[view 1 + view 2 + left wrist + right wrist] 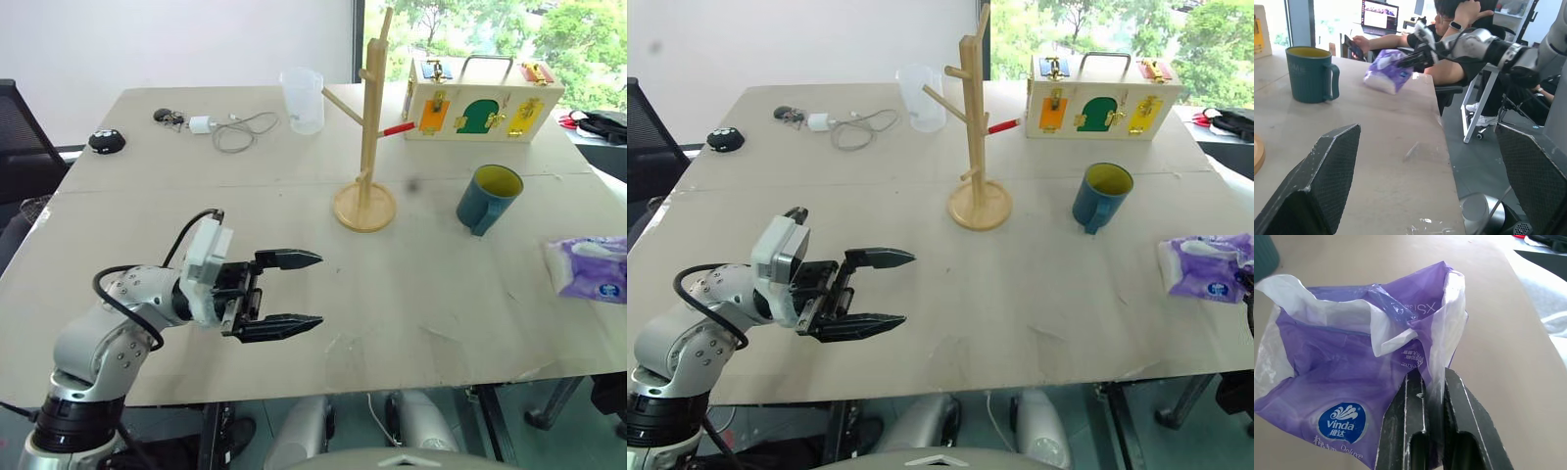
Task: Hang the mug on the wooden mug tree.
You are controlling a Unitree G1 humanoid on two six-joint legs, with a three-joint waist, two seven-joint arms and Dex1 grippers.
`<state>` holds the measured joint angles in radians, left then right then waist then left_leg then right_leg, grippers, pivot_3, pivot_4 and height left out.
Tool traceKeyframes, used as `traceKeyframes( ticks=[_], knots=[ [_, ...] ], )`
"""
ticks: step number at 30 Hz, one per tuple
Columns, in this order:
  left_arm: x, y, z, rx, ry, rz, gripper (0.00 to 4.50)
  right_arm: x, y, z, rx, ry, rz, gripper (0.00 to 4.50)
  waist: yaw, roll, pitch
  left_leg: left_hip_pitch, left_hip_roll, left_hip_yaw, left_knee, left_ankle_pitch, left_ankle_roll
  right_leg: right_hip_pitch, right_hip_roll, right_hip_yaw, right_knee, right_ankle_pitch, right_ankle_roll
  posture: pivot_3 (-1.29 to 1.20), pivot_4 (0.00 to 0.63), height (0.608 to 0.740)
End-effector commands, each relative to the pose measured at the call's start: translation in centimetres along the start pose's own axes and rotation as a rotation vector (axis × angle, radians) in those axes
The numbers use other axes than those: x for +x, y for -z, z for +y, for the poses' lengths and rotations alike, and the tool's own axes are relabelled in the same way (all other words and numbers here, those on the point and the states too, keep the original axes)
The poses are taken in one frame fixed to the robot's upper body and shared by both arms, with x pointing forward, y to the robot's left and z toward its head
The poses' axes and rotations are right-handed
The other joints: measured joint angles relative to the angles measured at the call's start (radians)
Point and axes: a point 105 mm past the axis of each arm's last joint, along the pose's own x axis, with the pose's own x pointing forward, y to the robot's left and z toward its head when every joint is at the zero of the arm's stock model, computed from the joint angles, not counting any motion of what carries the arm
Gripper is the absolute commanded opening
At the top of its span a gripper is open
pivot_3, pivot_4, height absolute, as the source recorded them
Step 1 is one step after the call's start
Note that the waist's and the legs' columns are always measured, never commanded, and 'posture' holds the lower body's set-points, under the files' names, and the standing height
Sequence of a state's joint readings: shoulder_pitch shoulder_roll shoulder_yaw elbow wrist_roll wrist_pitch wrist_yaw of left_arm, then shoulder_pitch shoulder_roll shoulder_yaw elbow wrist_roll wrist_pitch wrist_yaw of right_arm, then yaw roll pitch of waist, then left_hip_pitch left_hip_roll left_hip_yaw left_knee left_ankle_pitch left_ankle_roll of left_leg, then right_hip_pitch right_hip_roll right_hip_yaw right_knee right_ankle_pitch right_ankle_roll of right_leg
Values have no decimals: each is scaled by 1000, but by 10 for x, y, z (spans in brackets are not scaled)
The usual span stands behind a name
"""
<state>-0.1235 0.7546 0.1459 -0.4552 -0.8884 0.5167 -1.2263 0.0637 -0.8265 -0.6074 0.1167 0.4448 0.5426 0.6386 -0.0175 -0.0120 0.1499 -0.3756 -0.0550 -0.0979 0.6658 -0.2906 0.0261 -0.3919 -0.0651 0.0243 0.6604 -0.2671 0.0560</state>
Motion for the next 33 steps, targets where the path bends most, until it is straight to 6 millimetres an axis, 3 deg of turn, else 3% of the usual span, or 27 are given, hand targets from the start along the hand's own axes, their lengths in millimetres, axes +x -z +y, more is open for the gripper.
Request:
traceKeyframes(
  ticks=[1, 3, 8, 10, 14, 17, 20, 25, 33],
  knots=[
    [5, -6, -4, 21, 26, -15, 4500, 2, -5, 9, -65, -64, 17, 349, 7, 1, 0, -1, 0, -1, 0, 0, -1, 0, 0, 0, 0, 0, 0, 0, 150, 740],
    [7, -7, -3, 23, 26, -18, 4500, -2, -19, 7, -84, -27, -20, 963, 14, 2, 1, -3, 0, -3, 0, 2, -3, -2, -1, 0, -1, 0, 0, 0, 150, 740],
    [7, -8, -2, 20, 15, -26, 4500, -35, -54, 5, -273, 12, -15, 3200, 21, 3, 1, -5, -2, -3, 0, 2, -3, -3, -3, 0, -2, 0, 0, 0, 150, 740],
    [6, -8, -2, 14, 13, -27, 4500, -50, -71, 13, -259, -65, -37, 3200, 22, 3, 1, -4, -1, -3, 0, 2, -3, -2, -2, 0, -2, 0, 0, 0, 150, 740],
    [3, -7, 0, 8, 14, -26, 4500, -67, -88, 62, -202, -378, -86, 3200, 15, 2, 1, -3, 0, -2, 0, -1, 2, 0, 0, -1, -2, 0, 0, 0, 150, 740],
    [5, -10, 2, 5, 14, -49, 4500, -43, -74, 99, -165, -494, -97, 3200, 4, -2, 1, -1, 1, -3, 0, -1, 2, 2, 0, -1, -3, 0, 0, 0, 150, 740],
    [6, -12, 1, 2, 13, -55, 4500, -20, -63, 121, -140, -535, -118, 3200, 4, -2, 1, -1, 0, -3, 2, -1, 2, 3, -1, -2, -3, 0, 0, 0, 150, 740],
    [2, -11, -2, 3, -6, -39, 4500, 9, -52, 135, -128, -556, -131, 3200, 8, -1, 2, -3, -2, -4, 2, 1, -2, 0, -3, -2, -3, 0, 0, 0, 150, 740],
    [-10, -11, -1, -5, -64, -53, 4500, 36, -51, 144, -144, -599, -133, 3200, 7, 0, 2, -4, -2, -4, 2, 1, -2, -2, -3, -1, -3, 0, 0, 0, 150, 740]
  ],
)
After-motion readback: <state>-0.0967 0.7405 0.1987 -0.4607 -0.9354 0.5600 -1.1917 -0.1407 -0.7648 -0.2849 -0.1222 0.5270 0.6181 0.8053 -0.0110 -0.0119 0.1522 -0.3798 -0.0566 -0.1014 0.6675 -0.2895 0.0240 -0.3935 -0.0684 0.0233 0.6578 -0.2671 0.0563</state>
